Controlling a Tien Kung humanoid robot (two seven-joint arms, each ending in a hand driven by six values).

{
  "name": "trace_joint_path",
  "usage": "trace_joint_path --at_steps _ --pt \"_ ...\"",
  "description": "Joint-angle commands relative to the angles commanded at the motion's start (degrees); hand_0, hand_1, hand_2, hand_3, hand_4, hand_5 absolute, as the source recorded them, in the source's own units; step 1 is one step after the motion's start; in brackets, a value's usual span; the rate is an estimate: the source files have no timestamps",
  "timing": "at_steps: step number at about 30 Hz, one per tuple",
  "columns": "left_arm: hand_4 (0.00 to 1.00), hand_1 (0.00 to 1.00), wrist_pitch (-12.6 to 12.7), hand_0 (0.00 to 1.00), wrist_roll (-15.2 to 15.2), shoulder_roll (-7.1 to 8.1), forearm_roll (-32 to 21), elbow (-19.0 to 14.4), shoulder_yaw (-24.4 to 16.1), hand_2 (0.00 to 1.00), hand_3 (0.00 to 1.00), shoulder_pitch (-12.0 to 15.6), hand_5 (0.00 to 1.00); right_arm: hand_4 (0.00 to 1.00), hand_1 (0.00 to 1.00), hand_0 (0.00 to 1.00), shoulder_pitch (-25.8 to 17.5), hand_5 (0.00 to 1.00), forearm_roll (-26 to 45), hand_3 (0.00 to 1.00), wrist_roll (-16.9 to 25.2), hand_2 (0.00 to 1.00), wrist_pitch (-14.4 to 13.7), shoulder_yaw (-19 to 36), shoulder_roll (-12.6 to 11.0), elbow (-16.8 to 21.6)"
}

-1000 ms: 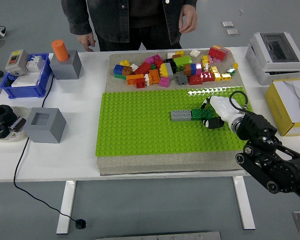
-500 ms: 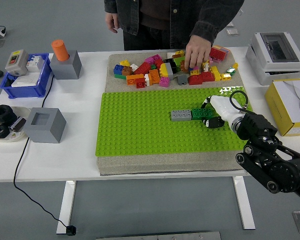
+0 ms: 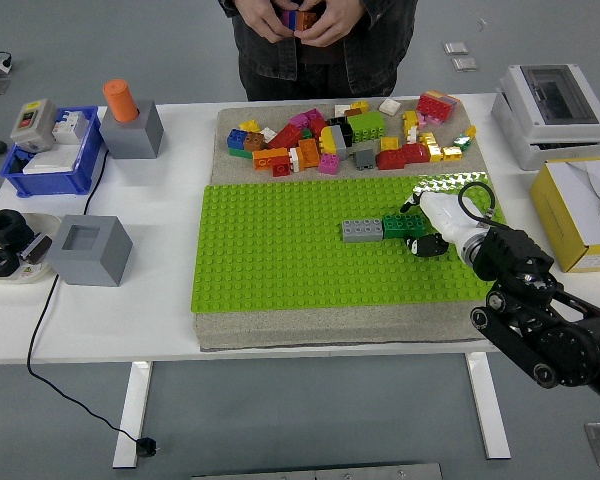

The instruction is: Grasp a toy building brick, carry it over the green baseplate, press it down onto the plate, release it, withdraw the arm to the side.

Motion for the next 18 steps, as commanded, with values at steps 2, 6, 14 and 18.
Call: trace_joint_path --at_steps 2,6,14,18 --pt "0.711 0.642 0.0 0.656 0.0 0.01 0.0 0.0 0.0 0.642 0.662 0.0 0.199 0.65 0.8 0.781 0.0 0.136 0.0 0.69 0.0 0.847 0.0 0.0 0.0 0.0" --pt "0.711 0.641 0.0 0.656 0.0 0.02 0.1 0.0 -0.1 0.639 0.657 0.0 0.198 0.656 0.801 0.781 -0.1 0.134 -0.1 0.698 0.0 0.85 -0.1 -0.1 0.0 0.2" --pt "0.711 0.641 -0.1 0.656 -0.1 -0.03 0.2 0.0 -0.2 0.637 0.655 0.1 0.195 0.669 0.801 0.781 -0.9 0.128 1.0 0.701 -0.2 0.852 0.3 0.5 -1.0 4.0" --pt "0.712 0.641 -0.1 0.656 -0.1 -0.03 0.2 0.0 -0.2 0.636 0.654 0.2 0.192 0.766 0.803 0.787 -1.7 0.162 2.9 0.747 -0.5 0.863 1.0 0.6 -2.5 7.6"
